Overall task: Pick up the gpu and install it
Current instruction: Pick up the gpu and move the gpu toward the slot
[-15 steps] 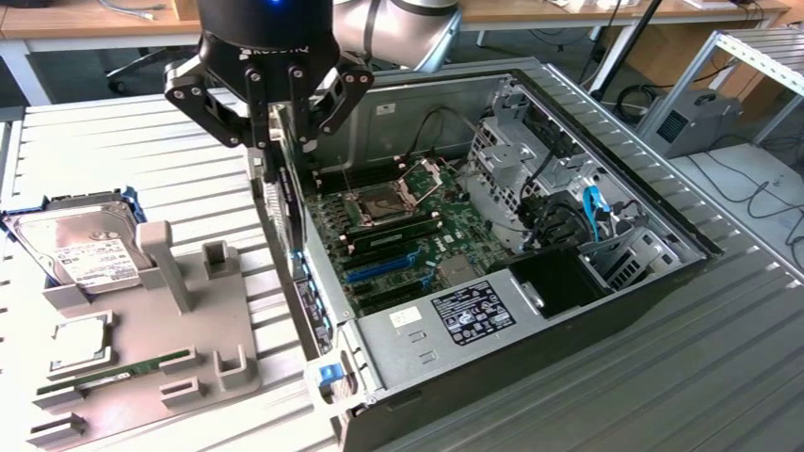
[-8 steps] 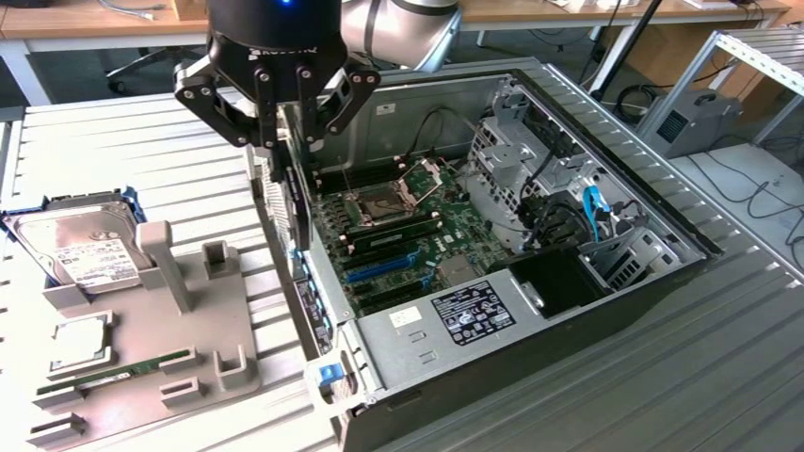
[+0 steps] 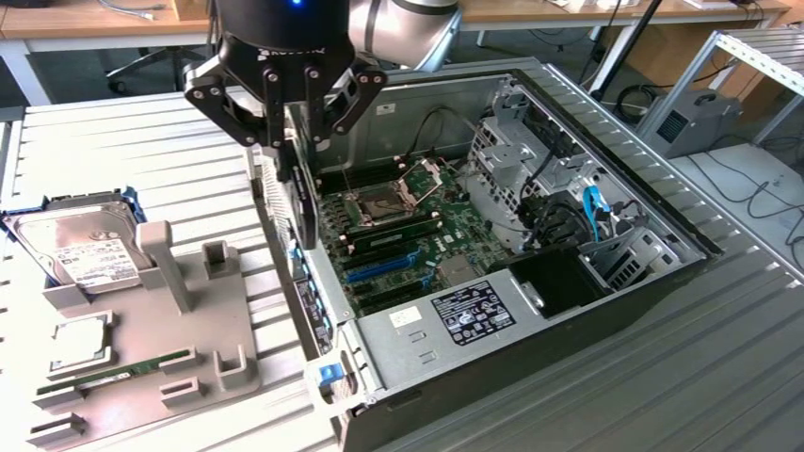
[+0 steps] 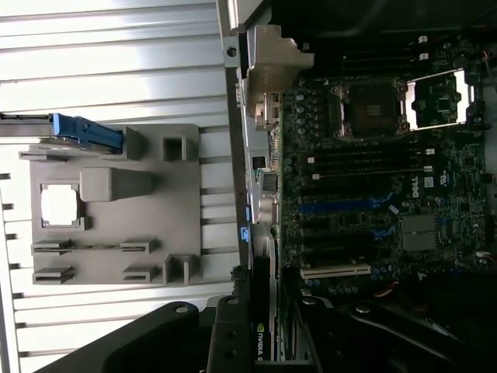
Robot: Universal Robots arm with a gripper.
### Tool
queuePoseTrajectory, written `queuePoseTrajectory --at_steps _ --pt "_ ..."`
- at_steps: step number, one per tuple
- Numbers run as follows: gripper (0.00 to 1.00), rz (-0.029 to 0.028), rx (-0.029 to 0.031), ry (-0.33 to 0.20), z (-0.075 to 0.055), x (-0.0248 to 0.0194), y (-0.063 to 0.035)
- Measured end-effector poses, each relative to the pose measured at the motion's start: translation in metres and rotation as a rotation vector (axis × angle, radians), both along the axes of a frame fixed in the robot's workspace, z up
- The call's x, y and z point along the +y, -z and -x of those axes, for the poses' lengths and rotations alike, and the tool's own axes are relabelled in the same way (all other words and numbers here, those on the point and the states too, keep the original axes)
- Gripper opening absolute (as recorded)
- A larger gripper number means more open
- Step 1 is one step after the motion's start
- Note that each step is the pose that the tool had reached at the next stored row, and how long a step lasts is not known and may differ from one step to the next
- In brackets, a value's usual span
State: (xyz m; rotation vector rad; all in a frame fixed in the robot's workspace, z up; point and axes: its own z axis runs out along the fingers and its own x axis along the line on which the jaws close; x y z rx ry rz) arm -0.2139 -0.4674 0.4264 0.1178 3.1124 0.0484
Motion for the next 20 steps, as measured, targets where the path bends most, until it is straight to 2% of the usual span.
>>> queuePoseTrajectory --at_steps 20 --pt "0.26 0.0000 0.0000 0.000 -0.012 0.0000 0.0020"
